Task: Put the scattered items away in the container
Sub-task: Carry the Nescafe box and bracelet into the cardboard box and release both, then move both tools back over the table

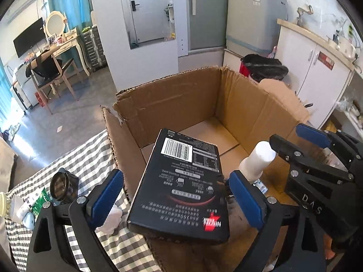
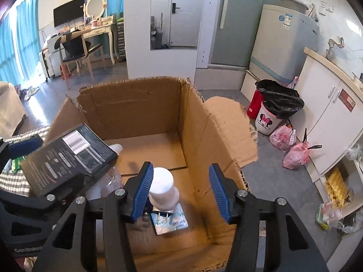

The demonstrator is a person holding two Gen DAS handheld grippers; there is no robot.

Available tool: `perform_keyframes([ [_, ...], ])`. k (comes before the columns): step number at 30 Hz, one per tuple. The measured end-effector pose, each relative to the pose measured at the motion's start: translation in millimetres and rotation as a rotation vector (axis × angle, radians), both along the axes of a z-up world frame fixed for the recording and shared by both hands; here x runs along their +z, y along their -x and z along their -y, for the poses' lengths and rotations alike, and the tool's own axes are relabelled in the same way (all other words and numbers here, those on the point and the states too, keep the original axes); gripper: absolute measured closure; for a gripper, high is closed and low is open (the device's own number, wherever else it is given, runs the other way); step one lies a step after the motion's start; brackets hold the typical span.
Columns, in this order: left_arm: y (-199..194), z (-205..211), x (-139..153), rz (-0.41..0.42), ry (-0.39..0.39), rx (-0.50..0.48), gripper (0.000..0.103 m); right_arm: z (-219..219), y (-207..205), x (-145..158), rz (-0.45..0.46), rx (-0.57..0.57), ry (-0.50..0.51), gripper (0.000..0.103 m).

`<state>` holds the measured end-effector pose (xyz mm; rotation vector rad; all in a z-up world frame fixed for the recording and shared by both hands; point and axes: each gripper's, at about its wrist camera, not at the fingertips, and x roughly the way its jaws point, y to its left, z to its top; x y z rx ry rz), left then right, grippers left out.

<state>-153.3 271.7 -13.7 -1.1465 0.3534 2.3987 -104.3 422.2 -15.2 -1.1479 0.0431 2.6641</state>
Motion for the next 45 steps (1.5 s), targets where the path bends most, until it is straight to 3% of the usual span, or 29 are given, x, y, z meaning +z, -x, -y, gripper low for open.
perform_keyframes([
  [11, -21, 47, 44, -0.091, -0.063, 0.033, 0.0, 26, -12, 39, -0.068, 0.042, -0.009, 0.052],
  [21, -43, 157, 82, -0.205, -0.075, 0.192, 0.0, 95, -35, 81, -0.188, 0.162, -0.028, 0.039],
  [27, -40, 253, 58, -0.156, -0.055, 0.391, 0.0, 153, -41, 83, -0.215, 0.272, -0.052, 0.032],
  [30, -39, 291, 33, -0.105, -0.033, 0.459, 0.0, 183, -40, 73, -0.194, 0.328, -0.062, 0.026],
  [34, -42, 328, -1, -0.054, -0.028, 0.536, 0.0, 220, -31, 52, -0.149, 0.388, -0.077, 0.026],
  [39, -44, 345, -38, 0.025, -0.072, 0.532, 0.0, 257, -13, 11, -0.089, 0.434, -0.093, 0.026],
  [45, -35, 340, -62, 0.05, -0.073, 0.497, 0.0, 274, 10, -30, -0.01, 0.427, -0.125, 0.026],
])
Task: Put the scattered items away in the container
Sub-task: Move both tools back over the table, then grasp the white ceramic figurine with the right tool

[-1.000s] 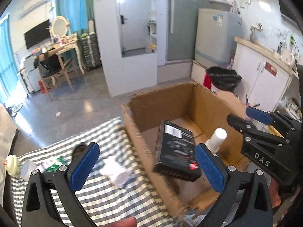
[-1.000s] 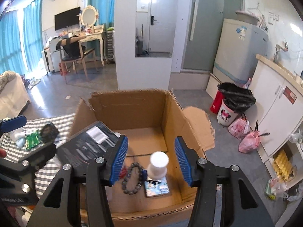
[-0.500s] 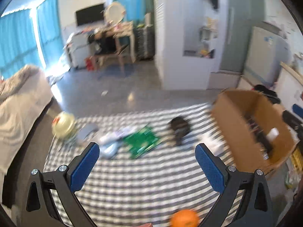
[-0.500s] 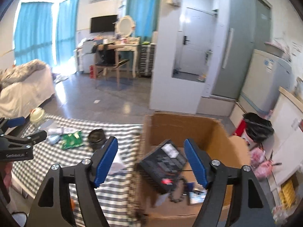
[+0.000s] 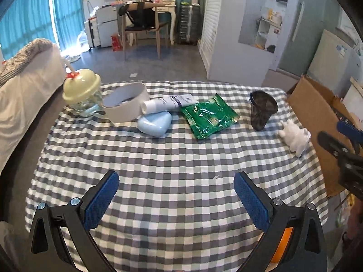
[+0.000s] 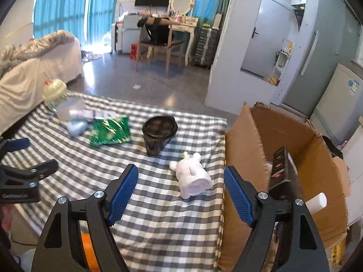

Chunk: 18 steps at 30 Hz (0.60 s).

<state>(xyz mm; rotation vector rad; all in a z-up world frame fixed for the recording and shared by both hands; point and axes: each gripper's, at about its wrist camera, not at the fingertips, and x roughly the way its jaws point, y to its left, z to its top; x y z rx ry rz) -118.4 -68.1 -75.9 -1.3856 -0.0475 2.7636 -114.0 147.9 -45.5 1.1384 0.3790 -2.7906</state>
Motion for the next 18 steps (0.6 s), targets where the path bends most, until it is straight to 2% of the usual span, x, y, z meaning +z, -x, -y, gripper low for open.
perform_keyframes([
  [7, 22, -5, -13, 0.02, -0.016, 0.0, 0.0, -11, 30, -26, 0.057, -0.054, -0.016, 0.025],
  [18, 41, -13, -28, 0.048, 0.021, 0.008, 0.0, -4, 56, -54, 0.114, -0.033, -0.064, 0.026],
])
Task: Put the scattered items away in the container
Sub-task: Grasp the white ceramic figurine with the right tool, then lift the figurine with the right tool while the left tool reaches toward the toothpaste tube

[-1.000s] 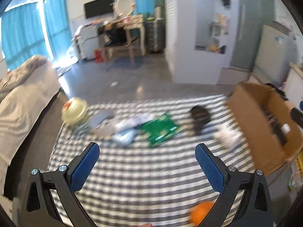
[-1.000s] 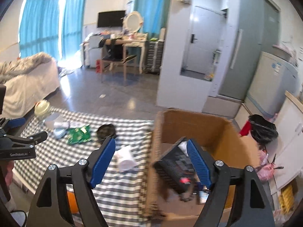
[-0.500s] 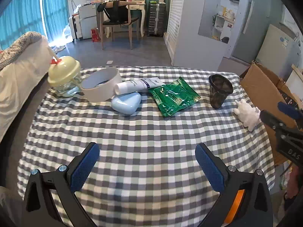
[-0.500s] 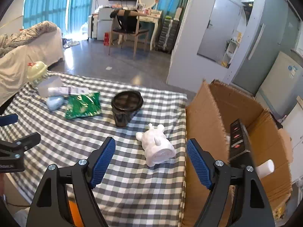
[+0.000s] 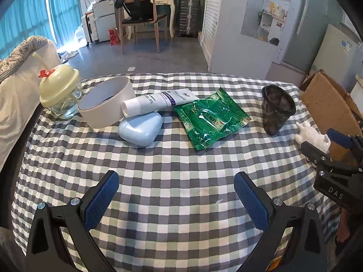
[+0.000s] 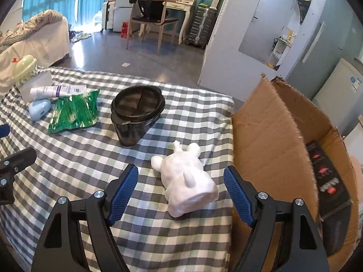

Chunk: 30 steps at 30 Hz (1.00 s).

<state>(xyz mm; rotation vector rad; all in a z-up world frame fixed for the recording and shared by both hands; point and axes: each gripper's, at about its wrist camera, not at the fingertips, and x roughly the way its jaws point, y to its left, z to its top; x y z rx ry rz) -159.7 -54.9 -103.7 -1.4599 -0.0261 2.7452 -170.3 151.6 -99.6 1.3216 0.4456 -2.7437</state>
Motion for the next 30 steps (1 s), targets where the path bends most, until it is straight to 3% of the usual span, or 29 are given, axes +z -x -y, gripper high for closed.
perform_keyframes([
  [8, 3, -1, -1, 0.005, 0.004, 0.003, 0.0, 0, 6, -9, 0.03, -0.005, -0.004, 0.027],
  [9, 3, -1, 0, 0.004, 0.004, 0.004, 0.0, 0, 6, -10, 0.03, -0.009, -0.007, 0.033],
  [10, 2, 0, 1, 0.0, 0.003, 0.005, 0.0, -1, 7, -10, 0.034, -0.012, -0.007, 0.046],
  [11, 2, 0, 1, -0.003, 0.003, 0.008, 0.0, -2, 8, -11, 0.045, -0.012, -0.002, 0.048],
  [20, -8, 8, 8, -0.022, 0.017, 0.019, 0.0, 1, -5, 8, 0.018, 0.019, 0.04, 0.049],
  [30, 15, 35, 23, -0.121, 0.018, 0.008, 0.0, 1, -12, 23, -0.01, 0.043, 0.081, 0.049],
])
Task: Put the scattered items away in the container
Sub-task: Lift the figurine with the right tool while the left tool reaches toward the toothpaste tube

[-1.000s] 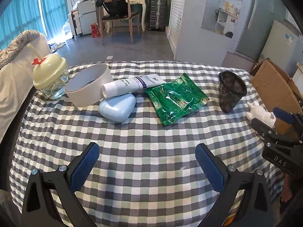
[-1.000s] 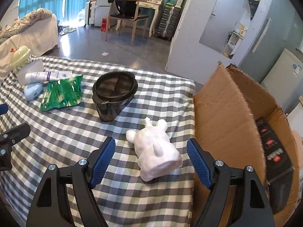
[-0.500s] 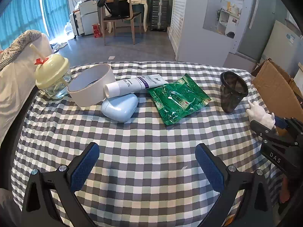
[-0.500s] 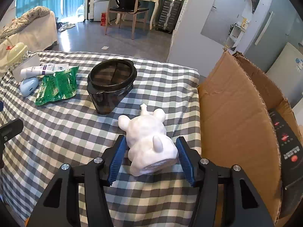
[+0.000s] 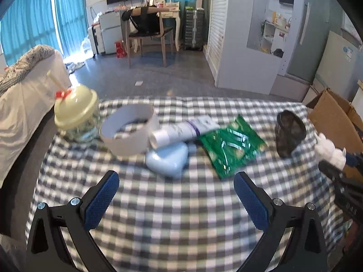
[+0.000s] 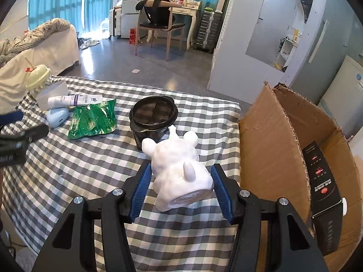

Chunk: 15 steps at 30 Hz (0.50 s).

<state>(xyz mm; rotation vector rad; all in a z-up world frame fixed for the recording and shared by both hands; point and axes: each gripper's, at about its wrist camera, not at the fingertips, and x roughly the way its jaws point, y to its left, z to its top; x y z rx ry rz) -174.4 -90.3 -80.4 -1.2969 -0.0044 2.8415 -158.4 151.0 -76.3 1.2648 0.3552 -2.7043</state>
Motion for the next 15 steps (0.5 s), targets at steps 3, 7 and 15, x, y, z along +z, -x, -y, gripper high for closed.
perform_keyframes([
  [3, 17, 7, 2, -0.028, 0.059, 0.017, 0.0, 0, 0, -3, 0.002, 0.0, -0.002, 0.049],
  [7, 44, 23, -3, -0.025, 0.087, 0.03, 0.0, 0, 2, -4, 0.009, 0.0, 0.0, 0.049],
  [15, 67, 45, -16, 0.02, -0.013, -0.005, 0.022, 2, 11, -9, 0.023, 0.002, 0.003, 0.049],
])
